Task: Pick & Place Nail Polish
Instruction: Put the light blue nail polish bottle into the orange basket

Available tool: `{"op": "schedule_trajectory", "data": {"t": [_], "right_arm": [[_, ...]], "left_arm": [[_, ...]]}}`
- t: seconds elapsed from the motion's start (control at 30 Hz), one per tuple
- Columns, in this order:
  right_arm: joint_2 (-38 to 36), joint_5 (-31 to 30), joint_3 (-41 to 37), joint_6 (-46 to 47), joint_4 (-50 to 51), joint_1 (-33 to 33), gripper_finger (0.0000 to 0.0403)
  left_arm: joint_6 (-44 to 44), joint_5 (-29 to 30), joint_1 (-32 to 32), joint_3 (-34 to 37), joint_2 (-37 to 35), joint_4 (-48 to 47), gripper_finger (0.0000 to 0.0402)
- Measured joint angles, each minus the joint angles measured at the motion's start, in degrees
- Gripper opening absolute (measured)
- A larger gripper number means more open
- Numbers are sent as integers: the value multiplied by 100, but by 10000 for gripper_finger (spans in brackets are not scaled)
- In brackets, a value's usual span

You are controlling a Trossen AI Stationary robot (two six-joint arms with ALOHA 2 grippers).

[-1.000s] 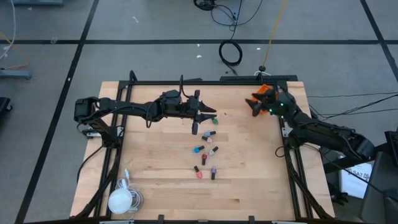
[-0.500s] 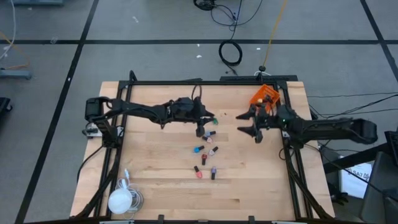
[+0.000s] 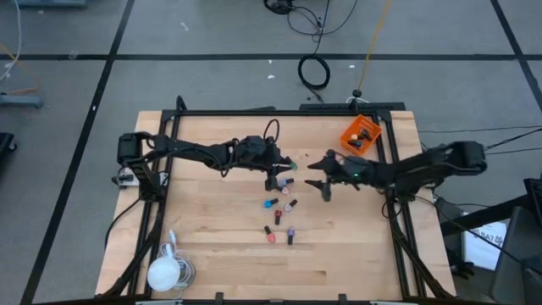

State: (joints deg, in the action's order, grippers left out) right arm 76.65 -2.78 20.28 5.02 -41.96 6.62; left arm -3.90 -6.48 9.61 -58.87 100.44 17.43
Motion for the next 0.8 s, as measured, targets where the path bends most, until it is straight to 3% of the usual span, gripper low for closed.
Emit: {"op": "schedule_trajectory", "data": {"t": [0.2, 0.53, 0.8], "right_arm": [[1063, 685, 796, -351, 227, 258, 256], [2212, 1319, 1646, -812, 811, 548, 253], [2839, 1358, 1827, -1068, 758, 543, 226]], "left_arm": [[6, 0, 0, 0, 0, -150, 81], [-12, 2, 0, 0, -2, -420, 81], [-44, 56, 11, 0, -2, -402, 81]]}}
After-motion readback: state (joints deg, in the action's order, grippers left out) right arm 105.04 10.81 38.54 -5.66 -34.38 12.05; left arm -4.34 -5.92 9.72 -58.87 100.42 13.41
